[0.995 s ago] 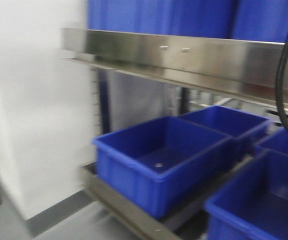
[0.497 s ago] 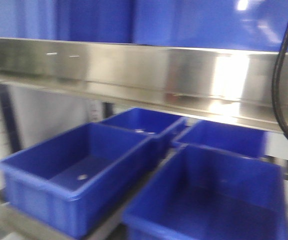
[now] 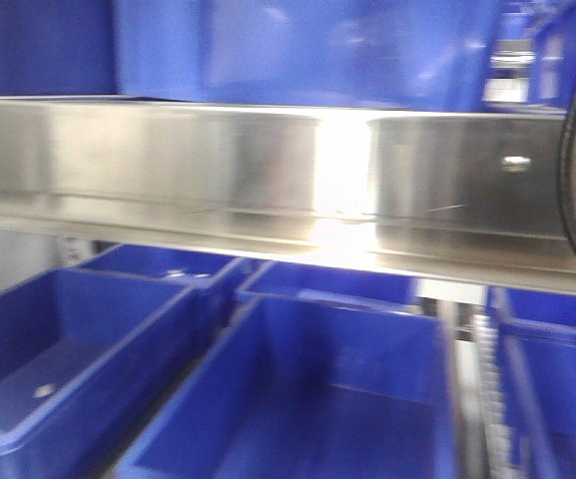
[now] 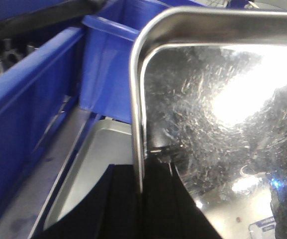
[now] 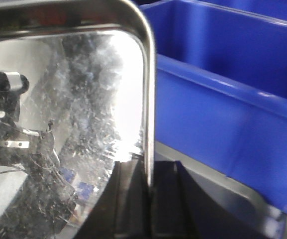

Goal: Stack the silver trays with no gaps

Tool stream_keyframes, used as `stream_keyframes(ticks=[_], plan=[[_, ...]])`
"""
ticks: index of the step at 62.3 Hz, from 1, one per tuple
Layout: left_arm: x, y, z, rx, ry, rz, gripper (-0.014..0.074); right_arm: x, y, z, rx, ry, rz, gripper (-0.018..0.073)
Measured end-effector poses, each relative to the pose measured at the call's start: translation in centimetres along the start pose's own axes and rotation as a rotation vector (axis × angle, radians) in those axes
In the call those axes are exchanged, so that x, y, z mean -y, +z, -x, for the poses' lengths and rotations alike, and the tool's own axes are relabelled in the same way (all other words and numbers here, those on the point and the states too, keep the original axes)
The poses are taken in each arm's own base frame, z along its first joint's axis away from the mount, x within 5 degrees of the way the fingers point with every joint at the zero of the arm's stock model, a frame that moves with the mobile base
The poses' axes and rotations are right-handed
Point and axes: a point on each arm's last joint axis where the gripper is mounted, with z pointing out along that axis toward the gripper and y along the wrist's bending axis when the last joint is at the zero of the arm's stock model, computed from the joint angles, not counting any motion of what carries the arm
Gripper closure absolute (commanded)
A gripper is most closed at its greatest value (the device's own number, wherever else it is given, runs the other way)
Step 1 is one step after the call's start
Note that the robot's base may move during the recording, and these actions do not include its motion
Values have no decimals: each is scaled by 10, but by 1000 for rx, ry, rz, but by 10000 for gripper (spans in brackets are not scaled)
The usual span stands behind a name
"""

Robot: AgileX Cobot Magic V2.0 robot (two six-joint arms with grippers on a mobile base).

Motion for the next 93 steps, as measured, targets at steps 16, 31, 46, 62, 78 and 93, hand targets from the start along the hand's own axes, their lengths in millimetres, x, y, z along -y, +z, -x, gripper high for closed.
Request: stream_keyframes(ticks=[16, 31, 46, 62, 78, 93], plan=[[0, 0, 0, 0, 0, 0, 614, 0, 0, 0, 0, 0, 0, 637], [0, 0, 0, 0, 0, 0, 614, 0, 0, 0, 0, 0, 0, 637], [0, 0, 0, 0, 0, 0, 614, 0, 0, 0, 0, 0, 0, 637], [0, 0, 0, 0, 0, 0, 614, 0, 0, 0, 1, -2, -1, 637], [0, 0, 0, 0, 0, 0, 614, 0, 0, 0, 1, -2, -1, 637], [0, 0, 0, 0, 0, 0, 614, 0, 0, 0, 1, -2, -1, 637]])
